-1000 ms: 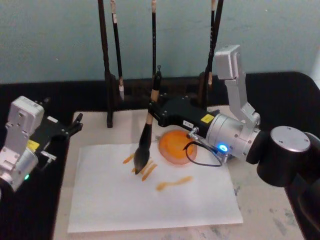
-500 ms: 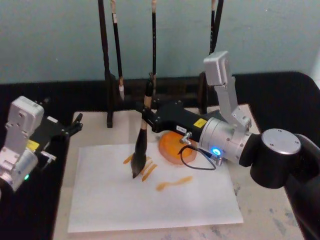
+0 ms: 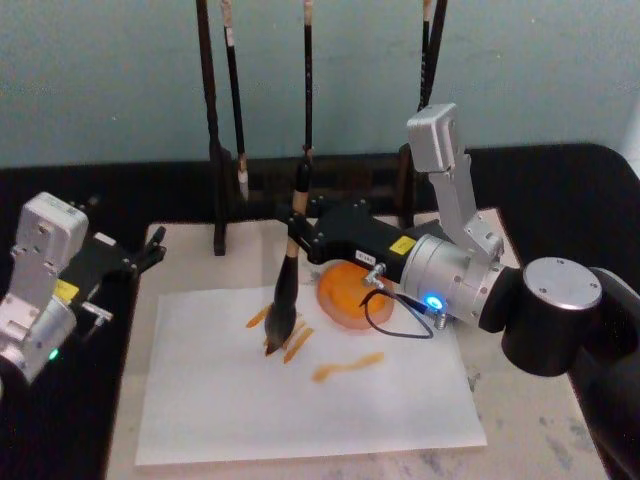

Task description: Pick up the brush from the inkstone, write on the paper, then place the brush back to its original position.

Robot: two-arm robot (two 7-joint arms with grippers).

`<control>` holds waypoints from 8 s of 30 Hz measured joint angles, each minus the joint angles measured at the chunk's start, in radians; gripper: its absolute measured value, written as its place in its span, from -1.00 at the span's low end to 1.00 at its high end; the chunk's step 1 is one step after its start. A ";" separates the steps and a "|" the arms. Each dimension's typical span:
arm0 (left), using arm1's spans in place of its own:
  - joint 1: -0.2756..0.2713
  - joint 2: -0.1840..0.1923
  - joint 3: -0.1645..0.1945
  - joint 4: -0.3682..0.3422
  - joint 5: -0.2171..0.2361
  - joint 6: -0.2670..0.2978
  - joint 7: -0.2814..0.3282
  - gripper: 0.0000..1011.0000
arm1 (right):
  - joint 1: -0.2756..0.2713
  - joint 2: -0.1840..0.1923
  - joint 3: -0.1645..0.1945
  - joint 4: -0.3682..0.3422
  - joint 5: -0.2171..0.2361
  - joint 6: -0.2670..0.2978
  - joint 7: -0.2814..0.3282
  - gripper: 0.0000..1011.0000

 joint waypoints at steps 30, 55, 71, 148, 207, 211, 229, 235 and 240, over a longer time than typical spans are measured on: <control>0.000 0.000 0.000 0.000 0.000 0.000 0.000 0.98 | -0.003 -0.024 0.047 0.025 -0.087 -0.035 -0.011 -0.65; 0.000 0.000 0.000 0.000 0.000 0.000 0.000 0.98 | -0.019 -0.031 0.079 0.005 -0.145 -0.051 -0.019 -0.65; 0.000 0.000 0.000 0.000 0.000 0.000 0.000 0.98 | -0.038 -0.034 0.105 -0.041 -0.154 -0.061 -0.023 -0.65; 0.000 0.000 0.000 0.000 0.000 0.000 0.000 0.98 | -0.033 -0.078 0.415 0.266 0.600 0.192 -0.142 -0.65; 0.000 0.000 0.000 0.000 0.000 0.000 0.000 0.98 | 0.029 -0.054 0.311 0.378 0.674 0.133 -0.163 -0.64; 0.000 0.000 0.000 0.000 0.000 0.000 0.000 0.98 | 0.028 -0.055 0.312 0.378 0.674 0.134 -0.163 -0.44; 0.000 0.000 0.000 0.000 0.000 0.000 0.000 0.98 | 0.027 -0.056 0.314 0.378 0.673 0.136 -0.162 0.69; 0.000 0.000 0.000 0.000 0.000 0.000 0.000 0.98 | 0.027 -0.056 0.314 0.378 0.672 0.136 -0.162 0.98; 0.000 0.000 0.000 0.000 0.000 0.000 0.000 0.98 | 0.027 -0.055 0.314 0.378 0.673 0.137 -0.162 0.98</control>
